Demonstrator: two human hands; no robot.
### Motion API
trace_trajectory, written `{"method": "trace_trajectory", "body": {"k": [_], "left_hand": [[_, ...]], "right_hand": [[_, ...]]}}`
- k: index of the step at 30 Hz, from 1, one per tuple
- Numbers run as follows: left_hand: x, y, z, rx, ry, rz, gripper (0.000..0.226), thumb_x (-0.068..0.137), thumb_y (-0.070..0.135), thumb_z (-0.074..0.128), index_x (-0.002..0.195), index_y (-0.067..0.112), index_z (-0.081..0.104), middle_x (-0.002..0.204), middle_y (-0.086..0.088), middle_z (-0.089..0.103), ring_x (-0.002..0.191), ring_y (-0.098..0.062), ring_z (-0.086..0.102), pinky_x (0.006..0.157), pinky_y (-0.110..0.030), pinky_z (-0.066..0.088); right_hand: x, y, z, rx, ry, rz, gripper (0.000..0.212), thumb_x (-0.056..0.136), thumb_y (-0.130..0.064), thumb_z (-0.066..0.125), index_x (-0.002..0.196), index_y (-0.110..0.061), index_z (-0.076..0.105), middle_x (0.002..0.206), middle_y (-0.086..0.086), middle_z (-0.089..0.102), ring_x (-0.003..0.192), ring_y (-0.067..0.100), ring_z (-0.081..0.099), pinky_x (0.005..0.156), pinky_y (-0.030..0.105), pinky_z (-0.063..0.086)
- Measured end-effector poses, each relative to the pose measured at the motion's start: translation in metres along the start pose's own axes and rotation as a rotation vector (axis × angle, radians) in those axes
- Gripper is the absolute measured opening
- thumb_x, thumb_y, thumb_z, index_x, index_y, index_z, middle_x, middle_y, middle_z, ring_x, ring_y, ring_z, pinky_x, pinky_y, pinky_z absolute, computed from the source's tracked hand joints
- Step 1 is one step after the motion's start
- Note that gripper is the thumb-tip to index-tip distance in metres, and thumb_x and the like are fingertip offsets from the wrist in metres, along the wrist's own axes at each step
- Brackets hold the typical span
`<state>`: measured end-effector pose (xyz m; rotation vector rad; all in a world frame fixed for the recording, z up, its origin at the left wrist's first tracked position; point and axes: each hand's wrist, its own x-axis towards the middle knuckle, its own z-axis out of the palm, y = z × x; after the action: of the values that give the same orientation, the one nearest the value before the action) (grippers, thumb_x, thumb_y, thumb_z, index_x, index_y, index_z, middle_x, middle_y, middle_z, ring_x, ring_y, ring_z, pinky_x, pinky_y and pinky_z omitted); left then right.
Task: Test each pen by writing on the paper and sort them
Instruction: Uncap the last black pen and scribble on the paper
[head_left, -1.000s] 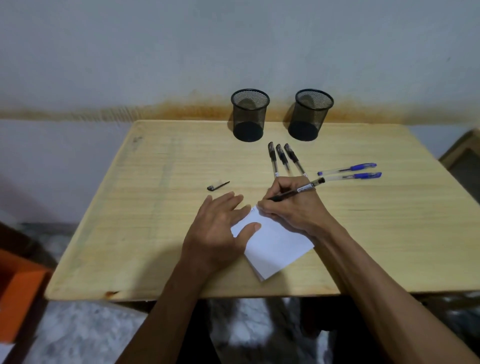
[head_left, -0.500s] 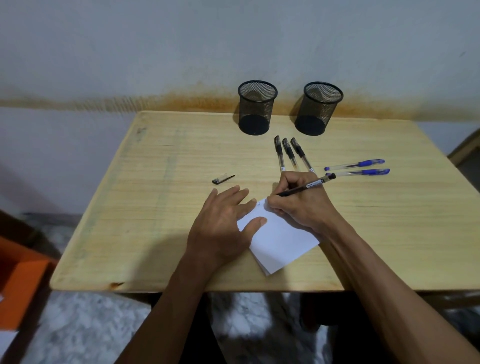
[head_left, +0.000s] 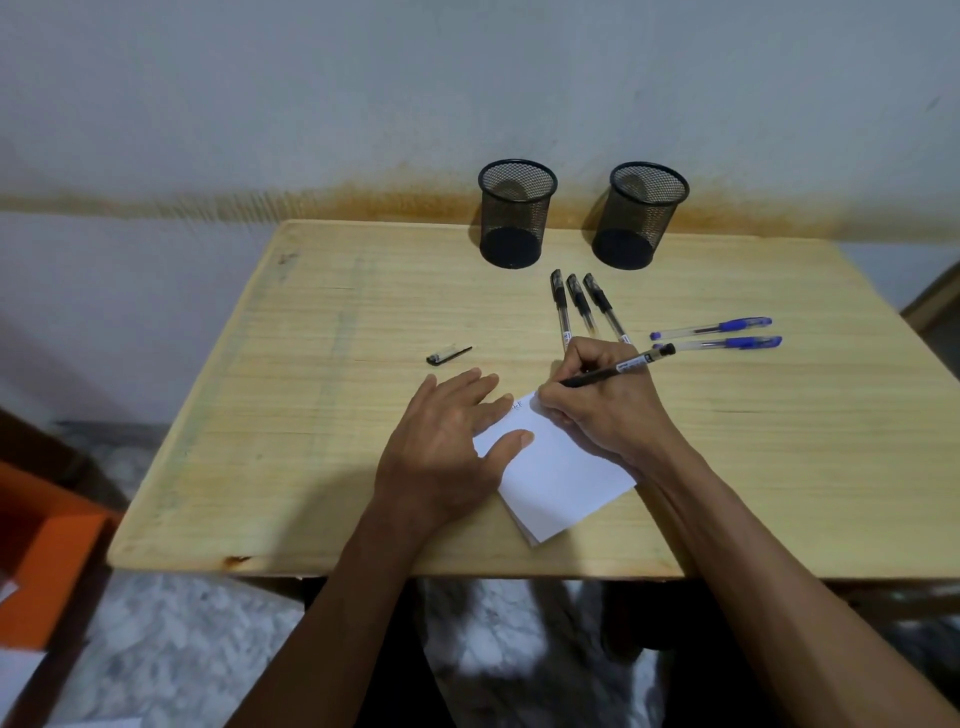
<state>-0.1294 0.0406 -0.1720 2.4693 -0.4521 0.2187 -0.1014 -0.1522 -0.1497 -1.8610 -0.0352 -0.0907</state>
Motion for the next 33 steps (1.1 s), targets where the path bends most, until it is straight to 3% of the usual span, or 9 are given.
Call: {"method": "trace_trajectory", "body": {"k": [6,12,15,18,20,22,25,28,33], "left_hand": [[-0.001,0.000,0.000,0.005,0.019,-0.005,0.061,0.081,0.067,0.049,0.123,0.027,0.068,0.139,0.010,0.057,0.135,-0.006,0.043,0.119,-0.031,0.018],[-0.003,0.001,-0.003,-0.001,0.003,-0.007,0.056,0.084,0.067,0.052,0.125,0.031,0.066,0.141,0.015,0.054,0.136,-0.001,0.038,0.119,-0.028,0.016],[-0.004,0.008,-0.007,0.021,-0.002,-0.015,0.049,0.088,0.061,0.057,0.126,0.032,0.065,0.138,0.020,0.054,0.133,0.001,0.039,0.118,-0.029,0.022],[-0.001,0.014,-0.015,-0.103,0.123,-0.083,0.032,0.085,0.045,0.071,0.110,0.026,0.073,0.112,0.020,0.066,0.113,-0.003,0.057,0.098,-0.025,0.048],[0.006,0.014,-0.021,-0.141,0.285,-0.149,0.025,0.084,0.032,0.076,0.104,0.018,0.074,0.099,0.018,0.064,0.106,-0.010,0.060,0.086,-0.019,0.050],[0.017,0.010,-0.027,-0.048,0.366,-0.204,0.024,0.087,0.027,0.072,0.107,0.013,0.072,0.104,0.007,0.067,0.110,-0.020,0.057,0.088,-0.029,0.048],[0.035,-0.003,-0.033,0.154,0.268,-0.286,0.024,0.090,0.029,0.065,0.100,0.008,0.072,0.104,-0.007,0.071,0.106,-0.032,0.059,0.084,-0.042,0.049],[0.042,-0.010,-0.032,0.231,0.207,-0.289,0.025,0.090,0.027,0.064,0.078,0.005,0.071,0.082,-0.010,0.067,0.085,-0.032,0.062,0.068,-0.039,0.050],[0.043,-0.008,-0.024,0.216,0.224,-0.228,0.015,0.090,0.020,0.067,0.083,0.010,0.076,0.090,-0.009,0.071,0.092,-0.034,0.062,0.074,-0.042,0.051]], "right_hand": [[-0.005,-0.005,-0.006,0.057,0.154,-0.008,0.013,0.077,0.009,0.073,0.071,0.007,0.062,0.060,0.013,0.066,0.055,0.014,0.061,0.054,0.028,0.053],[-0.006,-0.005,-0.009,0.081,0.189,0.006,0.011,0.081,0.002,0.077,0.075,-0.001,0.068,0.066,0.006,0.070,0.061,0.011,0.066,0.058,0.023,0.056],[-0.010,-0.004,-0.007,-0.002,0.168,-0.034,0.013,0.081,-0.004,0.077,0.073,-0.009,0.069,0.068,0.001,0.072,0.065,0.013,0.068,0.060,0.028,0.057],[-0.012,-0.004,-0.005,-0.043,0.153,-0.049,0.016,0.079,-0.007,0.078,0.070,-0.015,0.068,0.068,0.000,0.072,0.065,0.014,0.068,0.058,0.027,0.055],[-0.015,-0.006,-0.005,0.019,0.158,-0.041,0.016,0.079,-0.005,0.079,0.070,-0.013,0.069,0.067,0.001,0.072,0.061,0.010,0.065,0.055,0.023,0.052],[-0.017,-0.008,-0.006,0.112,0.165,-0.025,0.013,0.079,-0.003,0.079,0.074,-0.007,0.069,0.067,0.008,0.071,0.058,0.011,0.063,0.054,0.025,0.051],[-0.019,-0.010,-0.007,0.197,0.147,0.012,0.016,0.079,-0.002,0.080,0.080,0.000,0.064,0.071,0.020,0.069,0.056,0.014,0.059,0.053,0.029,0.050],[-0.021,-0.010,-0.006,0.137,0.126,0.015,0.018,0.079,-0.007,0.079,0.076,-0.006,0.062,0.069,0.017,0.068,0.054,0.017,0.059,0.051,0.032,0.050],[-0.023,-0.010,-0.004,0.129,0.129,0.035,0.022,0.080,-0.006,0.076,0.068,-0.014,0.059,0.060,0.010,0.064,0.045,0.018,0.055,0.043,0.026,0.046]]}}
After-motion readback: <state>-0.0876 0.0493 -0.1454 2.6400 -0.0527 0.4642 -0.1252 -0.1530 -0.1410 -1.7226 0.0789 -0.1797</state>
